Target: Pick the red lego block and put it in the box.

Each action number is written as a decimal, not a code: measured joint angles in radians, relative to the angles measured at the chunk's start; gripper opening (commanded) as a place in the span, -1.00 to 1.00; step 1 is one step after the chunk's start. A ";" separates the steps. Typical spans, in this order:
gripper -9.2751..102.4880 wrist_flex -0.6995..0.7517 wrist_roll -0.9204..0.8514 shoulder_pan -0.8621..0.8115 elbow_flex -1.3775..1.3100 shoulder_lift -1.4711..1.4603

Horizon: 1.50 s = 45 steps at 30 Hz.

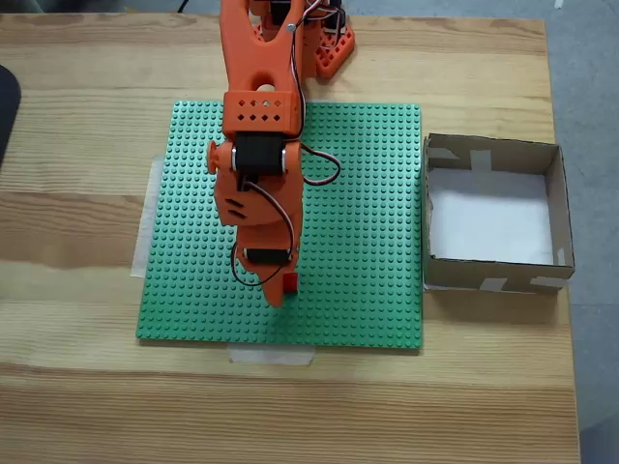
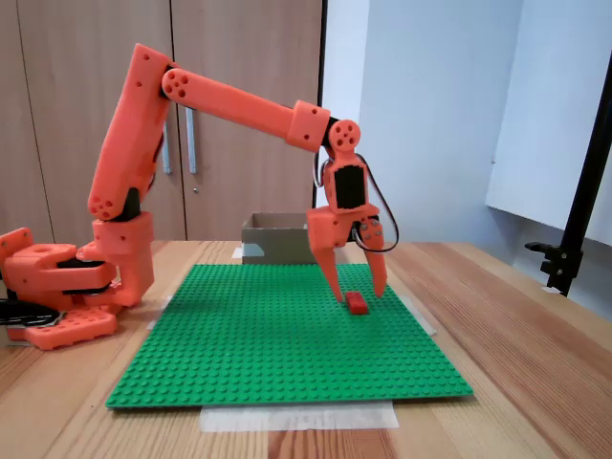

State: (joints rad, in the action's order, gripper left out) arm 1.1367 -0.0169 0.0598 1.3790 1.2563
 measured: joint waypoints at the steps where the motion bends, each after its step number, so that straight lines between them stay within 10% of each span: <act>1: -0.36 0.000 0.000 0.000 0.000 -0.006; 45: -0.80 -0.067 -0.049 0.017 -0.018 -0.025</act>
State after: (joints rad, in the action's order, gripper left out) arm 1.0692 -0.0660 0.0767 1.3606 1.2318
